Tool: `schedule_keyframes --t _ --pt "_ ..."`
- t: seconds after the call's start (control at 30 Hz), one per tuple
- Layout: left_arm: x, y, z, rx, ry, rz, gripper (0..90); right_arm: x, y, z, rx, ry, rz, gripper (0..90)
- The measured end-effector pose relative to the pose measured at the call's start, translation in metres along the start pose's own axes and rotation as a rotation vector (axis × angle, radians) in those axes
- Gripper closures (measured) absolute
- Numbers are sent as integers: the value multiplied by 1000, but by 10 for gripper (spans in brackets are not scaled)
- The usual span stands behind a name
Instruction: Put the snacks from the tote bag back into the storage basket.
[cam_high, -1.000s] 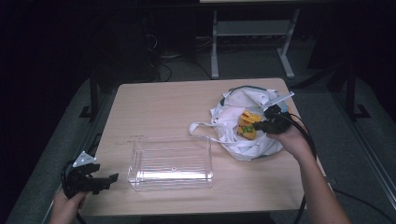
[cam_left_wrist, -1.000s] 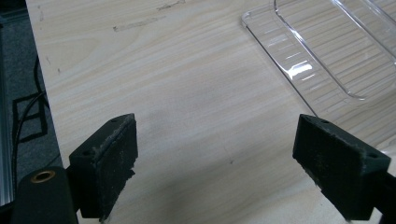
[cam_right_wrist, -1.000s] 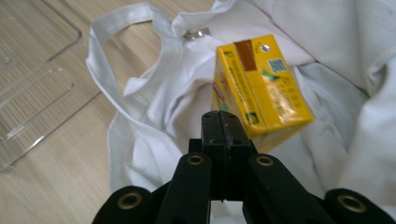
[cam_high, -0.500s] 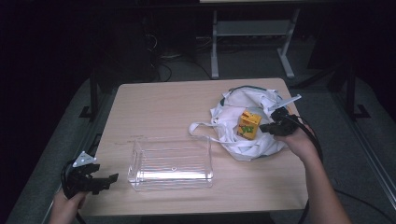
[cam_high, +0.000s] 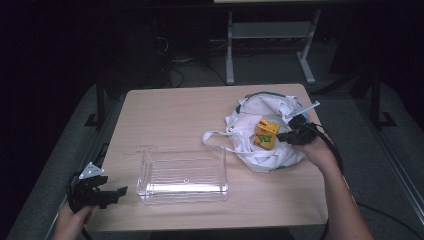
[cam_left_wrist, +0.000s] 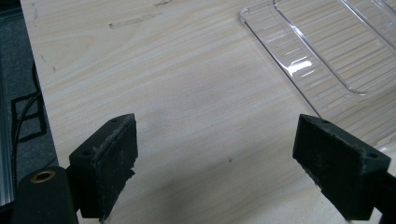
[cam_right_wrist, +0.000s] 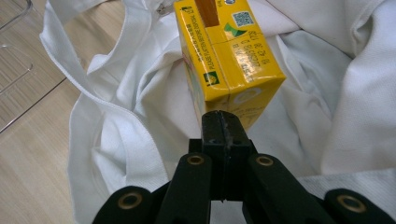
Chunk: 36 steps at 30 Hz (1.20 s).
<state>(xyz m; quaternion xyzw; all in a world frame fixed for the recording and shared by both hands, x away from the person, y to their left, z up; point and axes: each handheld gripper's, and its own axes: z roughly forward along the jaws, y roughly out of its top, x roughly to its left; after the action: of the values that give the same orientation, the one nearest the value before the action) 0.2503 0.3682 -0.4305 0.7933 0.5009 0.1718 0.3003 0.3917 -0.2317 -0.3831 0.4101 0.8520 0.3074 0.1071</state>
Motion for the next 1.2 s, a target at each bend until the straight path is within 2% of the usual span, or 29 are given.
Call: schedule_keyframes --t 0.23,0.87,1.03,1.1,1.2 --pt "0 0 -1 1 2 2 138 1 1 2 2 -3 -8 900" --pt "0 0 0 0 -1 2 138 15 6 7 5 35 -61 900" --pt "0 0 0 1 -2 6 138 14 6 5 8 27 -43 898" --pt "0 0 -1 -2 -2 5 138 13 4 1 3 22 -31 872" --pt "1 0 -2 -7 -1 0 138 13 4 -7 20 5 -13 781"
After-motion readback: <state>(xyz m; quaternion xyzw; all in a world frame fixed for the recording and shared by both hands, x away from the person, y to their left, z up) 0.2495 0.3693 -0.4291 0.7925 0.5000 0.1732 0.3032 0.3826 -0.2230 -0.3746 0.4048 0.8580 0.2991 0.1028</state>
